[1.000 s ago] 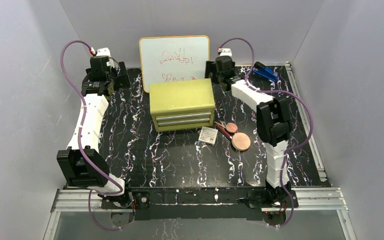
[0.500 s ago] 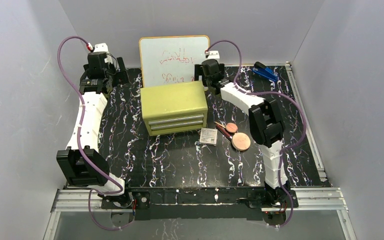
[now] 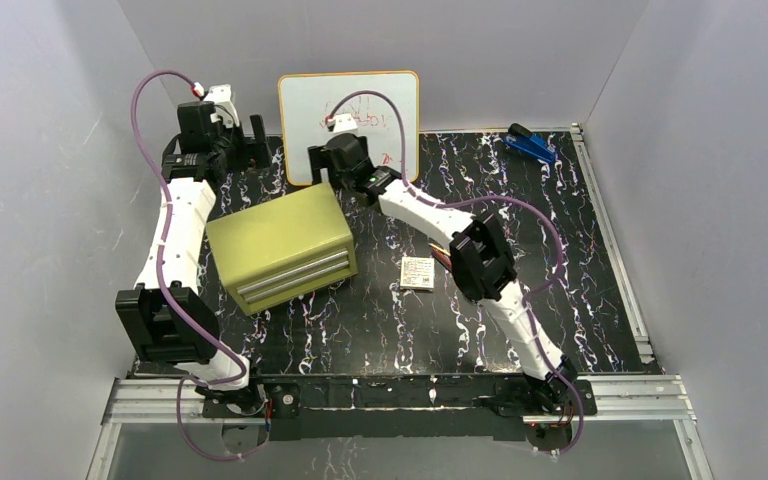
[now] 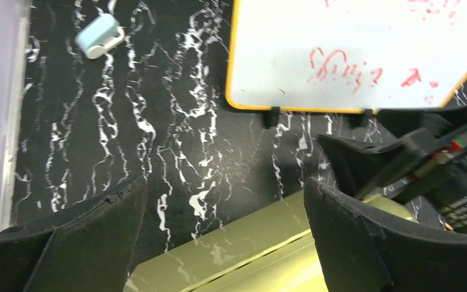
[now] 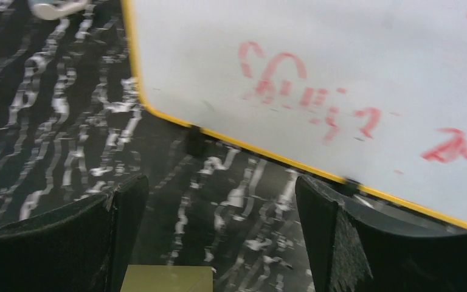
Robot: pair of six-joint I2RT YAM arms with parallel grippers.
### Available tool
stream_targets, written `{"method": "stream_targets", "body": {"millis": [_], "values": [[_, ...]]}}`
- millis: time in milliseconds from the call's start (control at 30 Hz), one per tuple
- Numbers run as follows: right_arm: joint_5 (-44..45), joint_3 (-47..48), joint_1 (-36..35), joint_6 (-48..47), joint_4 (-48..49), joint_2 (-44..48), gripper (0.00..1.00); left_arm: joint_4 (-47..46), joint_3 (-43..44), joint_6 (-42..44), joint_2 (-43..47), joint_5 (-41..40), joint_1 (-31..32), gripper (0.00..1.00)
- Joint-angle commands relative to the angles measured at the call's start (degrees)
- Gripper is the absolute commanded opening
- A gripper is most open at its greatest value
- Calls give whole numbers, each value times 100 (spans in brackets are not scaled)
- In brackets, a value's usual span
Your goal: Organize the makeup
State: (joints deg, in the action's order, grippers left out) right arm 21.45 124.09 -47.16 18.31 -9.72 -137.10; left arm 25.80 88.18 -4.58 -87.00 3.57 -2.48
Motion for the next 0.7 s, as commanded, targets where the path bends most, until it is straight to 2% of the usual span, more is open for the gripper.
{"method": "stream_targets", "body": {"millis": [0, 100, 167, 300, 433, 533, 667], "values": [[-579, 1181, -156, 104, -75, -382, 99, 158, 205, 216, -58, 923, -23, 98], [-623, 1780, -162, -139, -52, -594, 99, 181, 136, 264, -30, 899, -24, 98], [-389, 1721, -141, -493, 103, -438, 99, 204, 98, 322, 12, 784, -24, 99], [434, 403, -21, -1029, 845, 640, 99, 229, 46, 431, 58, 469, -24, 98], [995, -964, 62, -1266, 927, 1979, 99, 323, 52, 704, -15, 264, -24, 98], [945, -2309, -88, -1260, 1091, 3230, 99, 350, -61, 843, -52, -4, -24, 98], [942, -3426, -607, -1280, 833, 4369, 99, 532, -40, 999, -259, -676, -32, 98]]}}
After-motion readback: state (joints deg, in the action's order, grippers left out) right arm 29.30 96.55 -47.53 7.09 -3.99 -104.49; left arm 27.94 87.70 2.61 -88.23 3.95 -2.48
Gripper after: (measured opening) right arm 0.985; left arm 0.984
